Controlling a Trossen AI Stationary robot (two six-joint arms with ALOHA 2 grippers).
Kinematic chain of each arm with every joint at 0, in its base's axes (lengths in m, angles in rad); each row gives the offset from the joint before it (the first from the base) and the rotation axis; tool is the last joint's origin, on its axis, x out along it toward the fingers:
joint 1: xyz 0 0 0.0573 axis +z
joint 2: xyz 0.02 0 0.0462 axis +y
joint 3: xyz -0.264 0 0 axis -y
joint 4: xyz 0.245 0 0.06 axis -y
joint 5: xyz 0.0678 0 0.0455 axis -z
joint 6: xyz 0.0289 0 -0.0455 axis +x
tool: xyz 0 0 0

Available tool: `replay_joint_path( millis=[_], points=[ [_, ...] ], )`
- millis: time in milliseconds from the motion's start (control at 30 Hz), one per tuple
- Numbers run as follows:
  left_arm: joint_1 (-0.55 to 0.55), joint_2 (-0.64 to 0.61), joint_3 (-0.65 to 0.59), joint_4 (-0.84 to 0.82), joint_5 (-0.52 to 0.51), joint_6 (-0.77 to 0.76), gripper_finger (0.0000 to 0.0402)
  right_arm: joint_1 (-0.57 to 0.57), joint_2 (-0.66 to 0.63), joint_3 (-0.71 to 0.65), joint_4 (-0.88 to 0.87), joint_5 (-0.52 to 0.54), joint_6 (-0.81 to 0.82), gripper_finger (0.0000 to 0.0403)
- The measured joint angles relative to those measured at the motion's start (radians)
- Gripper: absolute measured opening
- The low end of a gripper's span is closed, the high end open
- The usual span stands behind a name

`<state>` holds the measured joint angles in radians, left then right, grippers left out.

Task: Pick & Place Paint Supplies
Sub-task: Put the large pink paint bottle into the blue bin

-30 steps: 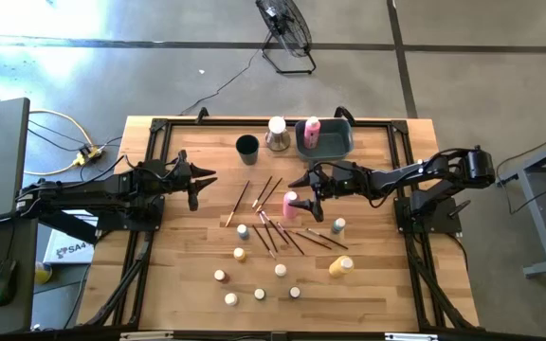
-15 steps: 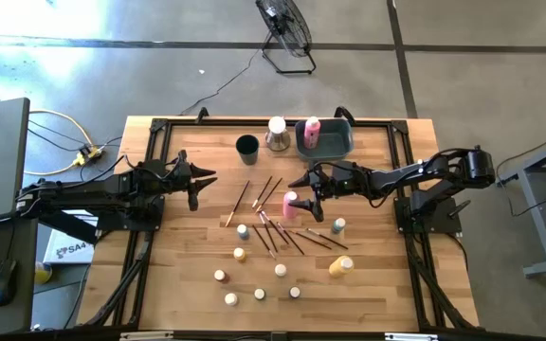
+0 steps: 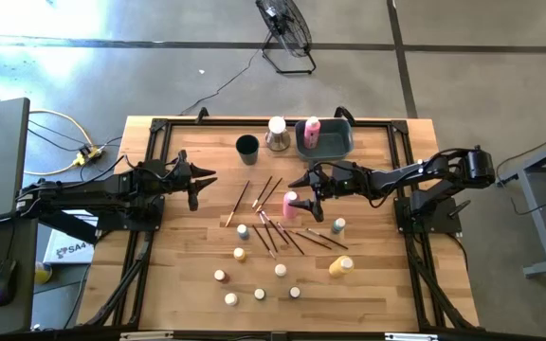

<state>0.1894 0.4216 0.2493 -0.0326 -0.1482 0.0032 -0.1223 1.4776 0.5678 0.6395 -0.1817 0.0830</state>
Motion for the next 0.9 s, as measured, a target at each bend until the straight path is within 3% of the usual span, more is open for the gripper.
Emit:
replay_joint_path(
  millis=[500,900],
  points=[
    [0.0,0.0,0.0,0.0,-0.004,0.0,0.0086,0.0,0.0,0.0,0.0,0.0,0.0,0.0279],
    [0.0,0.0,0.0,0.0,-0.004,0.0,0.0086,0.0,0.0,0.0,0.0,0.0,0.0,0.0233]
  ],
)
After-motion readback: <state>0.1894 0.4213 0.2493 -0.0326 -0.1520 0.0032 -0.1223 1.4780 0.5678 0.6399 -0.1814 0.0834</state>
